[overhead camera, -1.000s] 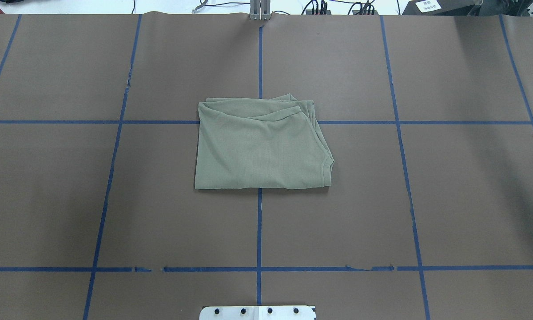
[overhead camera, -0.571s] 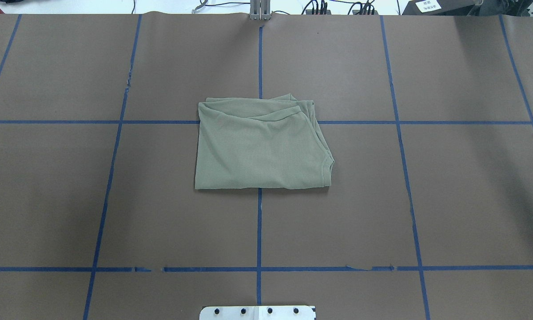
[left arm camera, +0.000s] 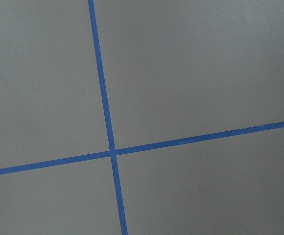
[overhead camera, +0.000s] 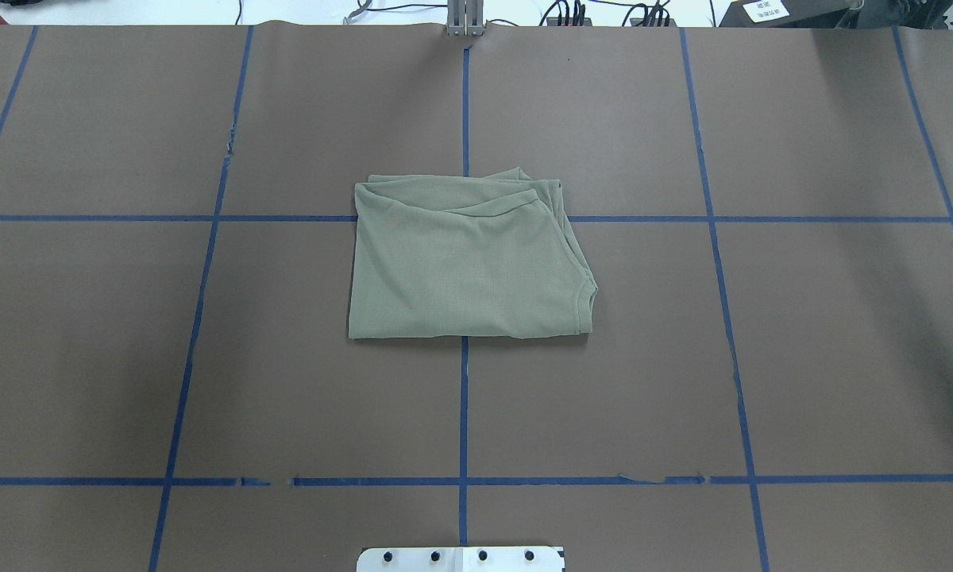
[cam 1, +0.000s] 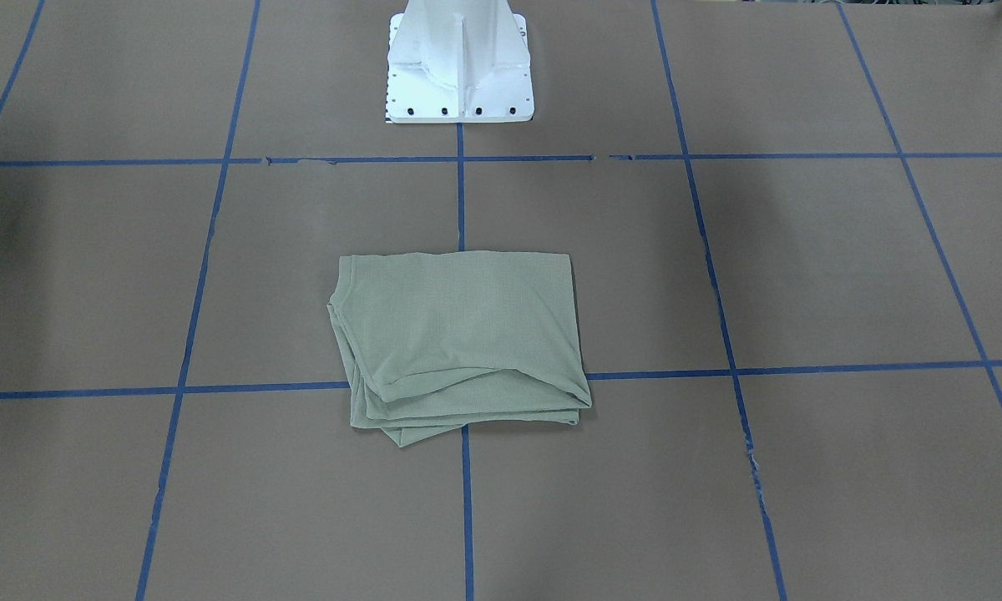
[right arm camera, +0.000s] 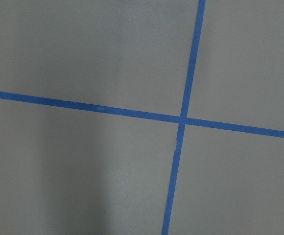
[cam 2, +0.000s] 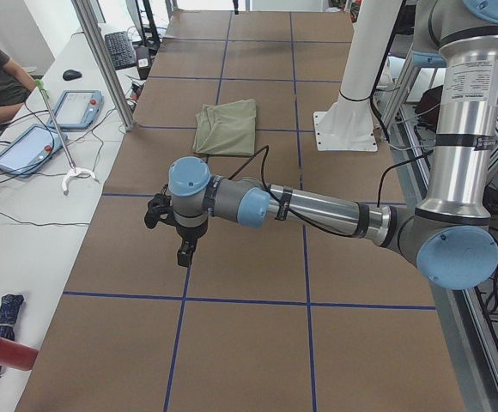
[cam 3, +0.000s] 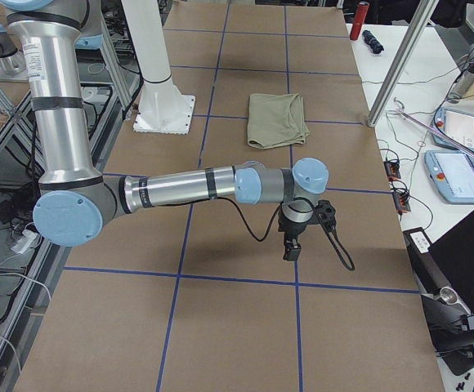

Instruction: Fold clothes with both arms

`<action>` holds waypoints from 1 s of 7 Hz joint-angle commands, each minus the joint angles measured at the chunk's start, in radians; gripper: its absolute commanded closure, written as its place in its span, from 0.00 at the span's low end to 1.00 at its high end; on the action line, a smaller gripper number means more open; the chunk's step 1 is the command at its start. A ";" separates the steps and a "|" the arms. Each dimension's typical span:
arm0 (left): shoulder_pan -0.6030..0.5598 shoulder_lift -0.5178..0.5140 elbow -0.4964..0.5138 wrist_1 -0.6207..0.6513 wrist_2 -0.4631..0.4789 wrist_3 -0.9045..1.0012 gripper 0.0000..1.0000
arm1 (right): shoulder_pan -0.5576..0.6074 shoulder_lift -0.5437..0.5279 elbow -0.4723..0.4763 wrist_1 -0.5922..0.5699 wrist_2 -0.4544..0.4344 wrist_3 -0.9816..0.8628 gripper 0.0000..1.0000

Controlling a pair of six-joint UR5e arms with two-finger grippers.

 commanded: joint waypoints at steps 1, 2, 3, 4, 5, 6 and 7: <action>0.000 0.002 0.006 -0.027 0.002 -0.001 0.00 | 0.000 -0.003 0.002 0.003 -0.002 0.009 0.00; 0.002 0.002 0.017 -0.032 0.001 0.004 0.00 | 0.000 -0.004 -0.003 0.003 -0.005 0.010 0.00; 0.001 0.002 0.017 -0.033 -0.004 0.005 0.00 | 0.000 -0.006 0.001 0.003 -0.003 0.010 0.00; 0.001 0.002 0.012 -0.033 -0.005 0.004 0.00 | 0.000 -0.006 0.006 0.017 -0.003 0.009 0.00; 0.001 0.002 0.006 -0.033 -0.004 0.004 0.00 | 0.000 -0.013 0.006 0.061 -0.003 0.010 0.00; 0.004 -0.012 0.012 -0.030 -0.004 -0.004 0.00 | -0.001 -0.032 0.005 0.119 0.001 0.010 0.00; 0.004 -0.014 0.003 -0.029 -0.002 0.001 0.00 | 0.000 -0.047 -0.005 0.167 0.015 0.012 0.00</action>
